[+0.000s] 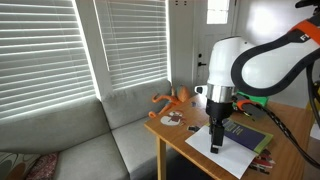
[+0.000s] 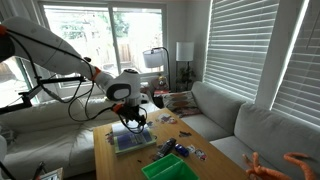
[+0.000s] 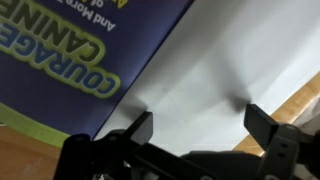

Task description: Open the book

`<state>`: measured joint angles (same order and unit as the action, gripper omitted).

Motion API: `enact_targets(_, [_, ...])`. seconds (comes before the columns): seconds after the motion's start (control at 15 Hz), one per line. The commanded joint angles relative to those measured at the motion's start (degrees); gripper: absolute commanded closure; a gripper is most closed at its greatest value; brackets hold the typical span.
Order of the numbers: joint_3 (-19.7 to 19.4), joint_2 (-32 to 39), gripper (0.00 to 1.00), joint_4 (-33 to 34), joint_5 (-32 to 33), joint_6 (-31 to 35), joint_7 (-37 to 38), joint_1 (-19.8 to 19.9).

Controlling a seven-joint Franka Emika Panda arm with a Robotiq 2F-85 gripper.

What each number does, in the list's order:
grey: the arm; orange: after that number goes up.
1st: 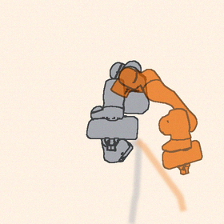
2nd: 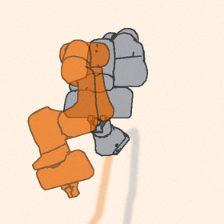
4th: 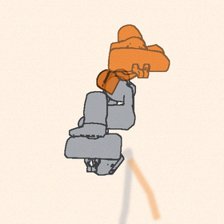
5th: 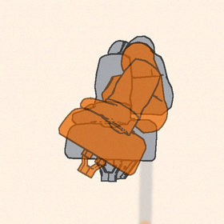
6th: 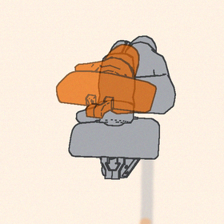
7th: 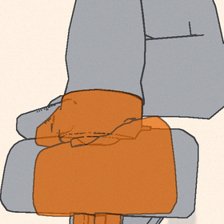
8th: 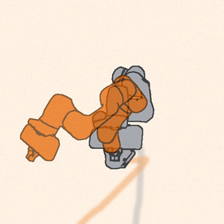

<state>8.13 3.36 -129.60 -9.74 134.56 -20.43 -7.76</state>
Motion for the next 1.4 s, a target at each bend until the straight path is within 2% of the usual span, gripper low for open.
enact_targets(0.0, [0.6, -0.6, 0.00, -1.7, 7.6, 2.2, 6.1, -0.9])
enact_targets(0.33, [1.5, -1.1, 0.00, -3.0, 8.2, 4.6, 7.8, -1.4])
enact_targets(0.93, [1.2, -0.4, 0.00, -3.8, 14.7, 6.0, 14.9, -1.3])
enact_targets(1.33, [1.5, -0.5, 0.00, -3.3, 14.2, 5.9, 16.0, -1.4])
